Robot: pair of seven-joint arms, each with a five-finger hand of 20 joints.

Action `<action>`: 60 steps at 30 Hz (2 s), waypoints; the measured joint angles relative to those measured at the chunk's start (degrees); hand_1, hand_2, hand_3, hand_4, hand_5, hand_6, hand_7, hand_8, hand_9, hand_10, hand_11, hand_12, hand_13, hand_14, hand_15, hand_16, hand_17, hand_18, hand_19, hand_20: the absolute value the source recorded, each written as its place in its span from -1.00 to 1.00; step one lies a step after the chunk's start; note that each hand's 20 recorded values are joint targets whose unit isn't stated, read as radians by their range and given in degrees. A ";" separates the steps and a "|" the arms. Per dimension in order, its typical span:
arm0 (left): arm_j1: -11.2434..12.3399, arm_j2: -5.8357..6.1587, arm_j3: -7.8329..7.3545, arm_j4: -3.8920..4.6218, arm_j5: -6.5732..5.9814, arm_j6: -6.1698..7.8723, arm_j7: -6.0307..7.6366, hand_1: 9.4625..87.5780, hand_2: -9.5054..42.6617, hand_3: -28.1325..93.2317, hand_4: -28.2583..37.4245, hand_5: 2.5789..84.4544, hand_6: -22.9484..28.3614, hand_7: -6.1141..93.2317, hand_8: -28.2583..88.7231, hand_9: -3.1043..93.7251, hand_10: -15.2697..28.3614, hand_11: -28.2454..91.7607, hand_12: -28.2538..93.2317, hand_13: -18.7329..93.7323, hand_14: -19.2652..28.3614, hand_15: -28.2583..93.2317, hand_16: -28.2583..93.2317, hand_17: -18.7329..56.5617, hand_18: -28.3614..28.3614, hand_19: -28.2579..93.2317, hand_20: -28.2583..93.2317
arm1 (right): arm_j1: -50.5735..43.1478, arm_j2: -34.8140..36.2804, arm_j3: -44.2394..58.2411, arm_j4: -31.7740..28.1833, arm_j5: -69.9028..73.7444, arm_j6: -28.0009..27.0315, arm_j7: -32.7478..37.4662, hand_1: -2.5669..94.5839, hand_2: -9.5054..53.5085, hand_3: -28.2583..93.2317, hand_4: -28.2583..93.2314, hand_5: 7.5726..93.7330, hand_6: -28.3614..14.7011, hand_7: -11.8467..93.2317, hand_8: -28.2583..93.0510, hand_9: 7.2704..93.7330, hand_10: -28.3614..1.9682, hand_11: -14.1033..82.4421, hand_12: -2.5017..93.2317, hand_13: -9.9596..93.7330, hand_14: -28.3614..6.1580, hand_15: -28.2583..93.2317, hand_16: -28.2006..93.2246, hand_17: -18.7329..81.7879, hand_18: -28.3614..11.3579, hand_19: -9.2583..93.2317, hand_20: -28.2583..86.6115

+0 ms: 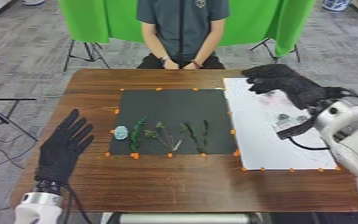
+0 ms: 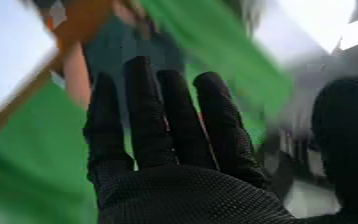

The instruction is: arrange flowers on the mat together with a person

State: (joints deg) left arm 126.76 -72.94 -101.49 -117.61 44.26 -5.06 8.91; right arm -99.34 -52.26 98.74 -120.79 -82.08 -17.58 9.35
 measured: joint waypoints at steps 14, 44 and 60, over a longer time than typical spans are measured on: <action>-0.72 -0.77 0.71 0.02 0.12 -0.14 -0.23 -0.62 -0.68 0.61 -0.99 -0.37 -0.04 -0.60 -0.66 -0.44 0.20 -0.35 -0.28 -0.30 0.35 -0.36 -0.45 -0.82 0.76 0.12 -0.42 | -21.97 -8.70 10.39 -6.63 23.60 11.23 -5.81 -0.62 -0.68 0.80 -0.93 -0.22 -0.15 -0.61 -0.66 -0.22 -0.24 -0.43 -0.46 -0.08 -0.22 0.00 -0.18 -0.41 -0.74 0.20 0.04; -1.29 -0.42 1.77 1.01 0.02 -0.98 -1.49 -0.62 -0.70 0.61 -0.98 -0.36 -0.04 -0.59 -0.66 -0.44 0.20 -0.35 -0.28 -0.30 0.34 -0.36 -0.45 -0.82 0.76 0.12 -0.42 | -22.00 -11.40 8.35 -5.36 20.37 10.17 -6.35 -0.58 -0.70 0.85 -0.93 -0.19 -0.02 -0.50 -0.69 -0.15 -0.19 -0.38 -0.47 -0.02 -0.24 0.10 -0.23 -0.40 -0.74 0.21 0.04; -1.35 1.03 2.14 1.19 -0.61 -0.98 -0.71 -0.61 -0.68 0.60 -0.98 -0.36 -0.04 -0.60 -0.66 -0.44 0.19 -0.36 -0.29 -0.30 0.35 -0.36 -0.45 -0.82 0.76 0.12 -0.41 | -20.30 -12.35 7.53 -5.09 19.21 9.68 -6.05 -0.58 -0.70 0.85 -0.93 -0.18 -0.01 -0.50 -0.69 -0.15 -0.19 -0.38 -0.47 -0.02 -0.24 0.09 -0.22 -0.40 -0.74 0.21 0.04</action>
State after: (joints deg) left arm 125.41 -71.91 -99.35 -116.42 43.65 -6.04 8.20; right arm -119.64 -64.61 106.27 -125.88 -62.87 -7.90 3.30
